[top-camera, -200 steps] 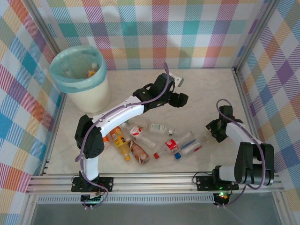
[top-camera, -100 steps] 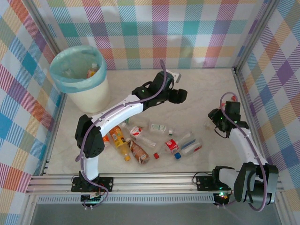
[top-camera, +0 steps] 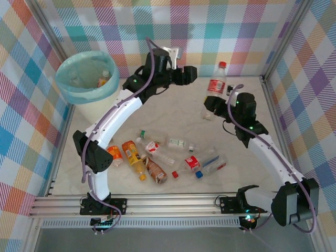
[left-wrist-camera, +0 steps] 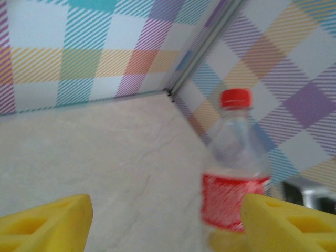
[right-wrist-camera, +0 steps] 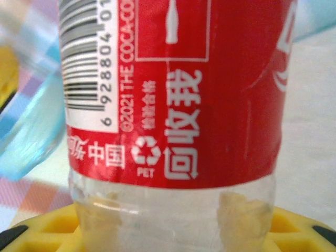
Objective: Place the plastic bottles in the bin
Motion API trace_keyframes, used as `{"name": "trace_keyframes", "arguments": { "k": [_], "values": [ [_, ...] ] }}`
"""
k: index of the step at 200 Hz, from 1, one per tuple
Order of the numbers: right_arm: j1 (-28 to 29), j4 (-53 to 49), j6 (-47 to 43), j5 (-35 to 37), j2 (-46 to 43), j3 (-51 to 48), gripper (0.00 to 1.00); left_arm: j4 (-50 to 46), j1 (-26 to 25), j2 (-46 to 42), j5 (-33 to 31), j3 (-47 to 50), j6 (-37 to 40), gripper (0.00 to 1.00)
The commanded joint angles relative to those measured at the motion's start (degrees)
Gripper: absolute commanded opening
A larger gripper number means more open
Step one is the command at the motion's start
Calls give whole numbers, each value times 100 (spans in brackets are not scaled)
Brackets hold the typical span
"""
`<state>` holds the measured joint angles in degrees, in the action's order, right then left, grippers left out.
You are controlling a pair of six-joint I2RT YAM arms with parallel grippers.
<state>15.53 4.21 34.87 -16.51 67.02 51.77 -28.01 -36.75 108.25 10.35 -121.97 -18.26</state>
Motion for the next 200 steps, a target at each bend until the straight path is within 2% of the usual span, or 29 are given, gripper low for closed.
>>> {"name": "trace_keyframes", "arguments": {
  "k": [1,26,43,66,112,152,168,183,200],
  "values": [
    [308,871,-396,-750,74,144,50,-552,113,-314,764,-369,59,75],
    [562,1036,-433,-1349,174,266,50,-640,118,-622,1127,-106,221,75],
    [753,1054,-495,-1594,188,325,50,-460,128,-856,1135,232,227,74],
    [975,1008,-594,-1578,203,325,51,-440,150,-945,908,395,123,72],
    [1246,927,-722,-1640,240,325,50,-285,173,-902,1350,486,-146,63],
    [1380,877,-786,-1825,354,413,50,-319,229,-877,1206,585,-208,57],
    [1408,825,-832,-1753,386,437,50,-339,271,-854,1170,594,-212,58],
    [1418,834,-834,-1699,382,435,49,-406,332,-838,1018,595,-284,62],
    [1427,822,-850,-1687,373,450,49,-328,425,-848,1037,711,-415,62]
  ]
}}
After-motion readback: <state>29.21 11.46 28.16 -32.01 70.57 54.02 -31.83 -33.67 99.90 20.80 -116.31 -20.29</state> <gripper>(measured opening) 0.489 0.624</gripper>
